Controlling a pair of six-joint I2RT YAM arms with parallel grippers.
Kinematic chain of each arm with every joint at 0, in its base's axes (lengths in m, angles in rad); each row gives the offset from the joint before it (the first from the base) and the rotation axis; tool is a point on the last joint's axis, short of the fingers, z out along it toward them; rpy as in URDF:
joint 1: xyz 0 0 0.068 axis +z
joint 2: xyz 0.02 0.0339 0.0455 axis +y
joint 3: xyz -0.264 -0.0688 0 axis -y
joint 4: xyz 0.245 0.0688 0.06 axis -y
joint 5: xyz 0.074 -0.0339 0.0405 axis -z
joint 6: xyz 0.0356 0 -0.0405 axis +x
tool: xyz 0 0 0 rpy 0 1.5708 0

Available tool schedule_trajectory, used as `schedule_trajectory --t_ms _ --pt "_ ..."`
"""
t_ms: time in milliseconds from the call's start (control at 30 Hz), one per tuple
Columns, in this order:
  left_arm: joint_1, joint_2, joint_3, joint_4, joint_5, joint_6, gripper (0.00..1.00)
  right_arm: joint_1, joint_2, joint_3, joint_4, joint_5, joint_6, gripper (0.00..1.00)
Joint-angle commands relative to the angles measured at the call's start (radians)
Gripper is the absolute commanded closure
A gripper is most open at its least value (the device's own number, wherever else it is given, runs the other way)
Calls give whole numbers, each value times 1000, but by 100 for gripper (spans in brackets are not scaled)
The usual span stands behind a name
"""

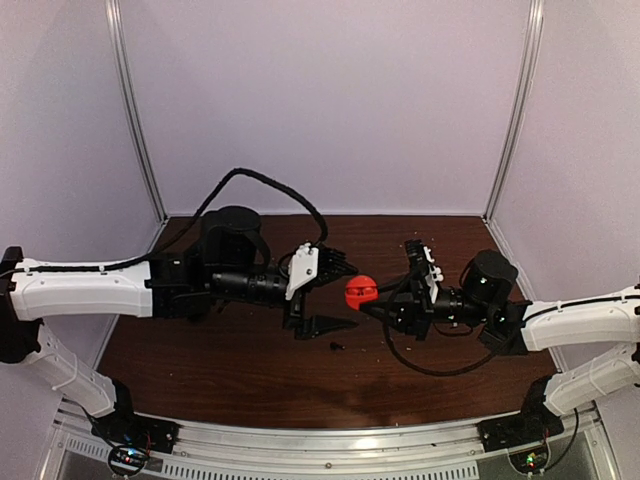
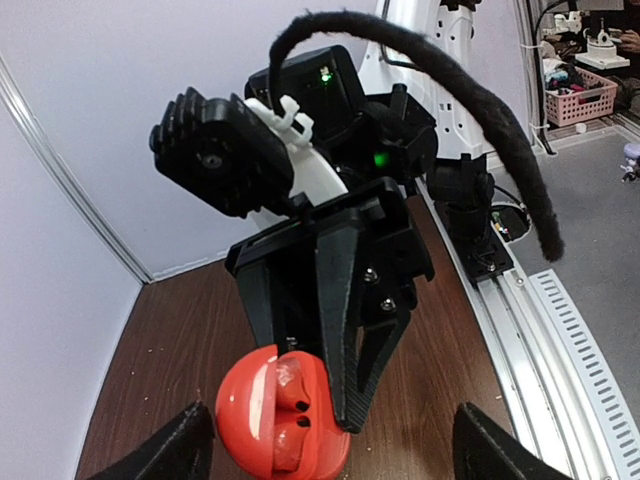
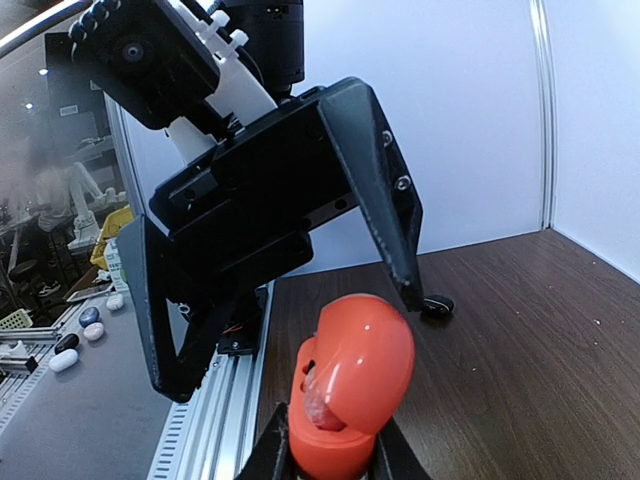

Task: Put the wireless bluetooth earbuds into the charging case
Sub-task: Close the charging case with the earbuds inside.

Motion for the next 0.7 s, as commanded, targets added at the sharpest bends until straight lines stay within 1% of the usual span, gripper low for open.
schedule_trajectory --t_ms 0,167,367,533,633,667 --pt "-8 8 36 -11 46 50 18 5 2 38 10 -15 31 100" --pt "-27 0 35 -25 66 81 24 4 15 47 26 -10 70 100" --pt "-64 1 25 -53 5 137 29 0 42 54 77 -24 151 100" --pt "-89 14 25 -80 -42 179 37 -5 50 54 119 -30 197 100" --pt "-93 25 28 -119 -52 188 44 -7 46 53 121 -28 194 100" --pt "-93 26 28 -122 -56 188 45 -7 45 53 117 -28 192 100"
